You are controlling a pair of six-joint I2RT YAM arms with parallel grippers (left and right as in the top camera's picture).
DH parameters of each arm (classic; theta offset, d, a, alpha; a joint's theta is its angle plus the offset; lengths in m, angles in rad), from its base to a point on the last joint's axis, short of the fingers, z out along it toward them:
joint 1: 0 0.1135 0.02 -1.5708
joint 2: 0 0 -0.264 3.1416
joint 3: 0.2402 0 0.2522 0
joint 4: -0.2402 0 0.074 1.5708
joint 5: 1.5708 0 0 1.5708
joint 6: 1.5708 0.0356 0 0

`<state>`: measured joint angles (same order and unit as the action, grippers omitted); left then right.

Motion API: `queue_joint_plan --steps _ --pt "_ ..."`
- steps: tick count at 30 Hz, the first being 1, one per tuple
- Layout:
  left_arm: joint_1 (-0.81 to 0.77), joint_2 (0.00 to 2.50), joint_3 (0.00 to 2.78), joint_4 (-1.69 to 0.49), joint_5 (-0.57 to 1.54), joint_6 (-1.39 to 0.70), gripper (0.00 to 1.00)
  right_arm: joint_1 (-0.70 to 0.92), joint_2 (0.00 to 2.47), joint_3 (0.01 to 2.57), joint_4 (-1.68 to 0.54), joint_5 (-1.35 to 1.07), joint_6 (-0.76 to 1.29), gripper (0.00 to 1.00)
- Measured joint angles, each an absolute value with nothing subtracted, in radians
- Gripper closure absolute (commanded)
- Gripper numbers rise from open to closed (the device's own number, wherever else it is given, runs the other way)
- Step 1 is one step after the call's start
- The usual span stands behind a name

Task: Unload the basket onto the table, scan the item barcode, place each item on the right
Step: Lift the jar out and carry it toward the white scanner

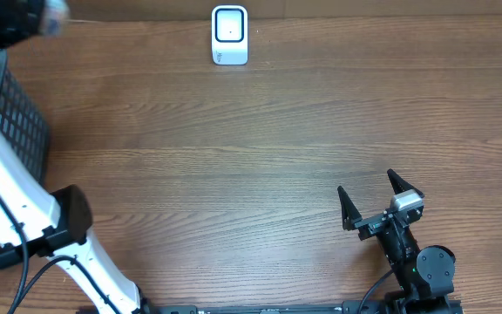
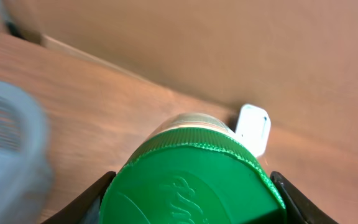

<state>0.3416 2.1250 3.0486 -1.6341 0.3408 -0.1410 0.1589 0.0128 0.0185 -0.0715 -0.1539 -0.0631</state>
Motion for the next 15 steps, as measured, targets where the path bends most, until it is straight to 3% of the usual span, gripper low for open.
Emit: queue_joint_plan --steps 6,15 --pt "0.192 2.138 2.986 -1.691 0.316 -0.092 0.65 0.159 0.013 0.019 -0.072 -0.154 -0.063 0.0" --pt "0.007 2.147 2.711 -1.69 0.265 -0.067 0.6 0.159 0.013 0.019 -0.072 -0.154 -0.063 0.0"
